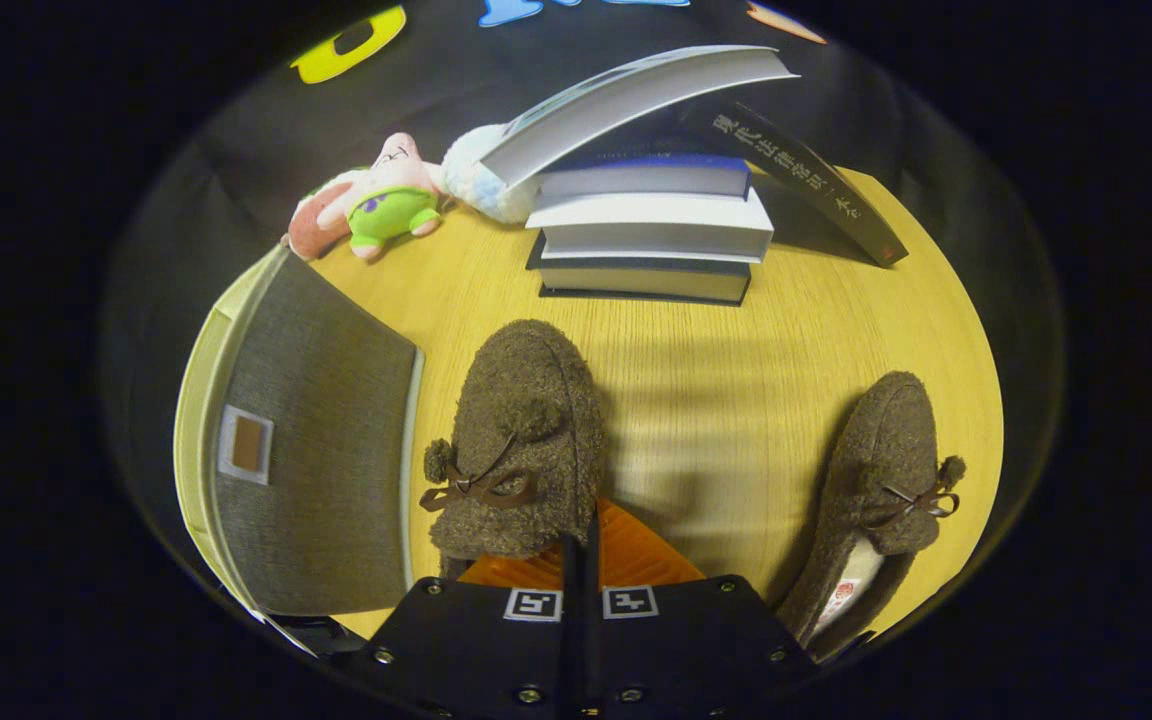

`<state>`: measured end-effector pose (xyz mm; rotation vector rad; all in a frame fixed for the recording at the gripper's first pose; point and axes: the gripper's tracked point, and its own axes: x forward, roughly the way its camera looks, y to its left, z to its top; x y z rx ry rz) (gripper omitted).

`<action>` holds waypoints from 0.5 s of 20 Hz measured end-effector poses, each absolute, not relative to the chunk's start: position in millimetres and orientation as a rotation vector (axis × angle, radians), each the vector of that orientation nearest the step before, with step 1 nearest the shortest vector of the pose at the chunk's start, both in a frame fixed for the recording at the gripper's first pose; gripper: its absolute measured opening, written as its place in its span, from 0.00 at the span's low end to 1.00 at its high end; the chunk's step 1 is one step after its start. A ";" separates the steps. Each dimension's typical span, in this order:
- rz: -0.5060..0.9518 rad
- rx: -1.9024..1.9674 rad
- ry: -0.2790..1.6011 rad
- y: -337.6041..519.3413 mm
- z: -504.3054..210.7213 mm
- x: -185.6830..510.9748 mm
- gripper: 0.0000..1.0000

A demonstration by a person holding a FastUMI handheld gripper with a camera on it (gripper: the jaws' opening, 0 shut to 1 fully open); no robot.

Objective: Open the storage box then place both shoes into the box .Put the left shoe in first, then the right shoe, with the right side of both shoes facing outward in a uniform manner.

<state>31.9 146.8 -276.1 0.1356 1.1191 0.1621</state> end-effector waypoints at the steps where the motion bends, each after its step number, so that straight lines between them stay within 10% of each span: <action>1: 0.161 0.160 1.106 150.1 -260.1 35.6 0.01; 10: 0.282 0.216 0.969 217.6 -125.3 57.4 0.01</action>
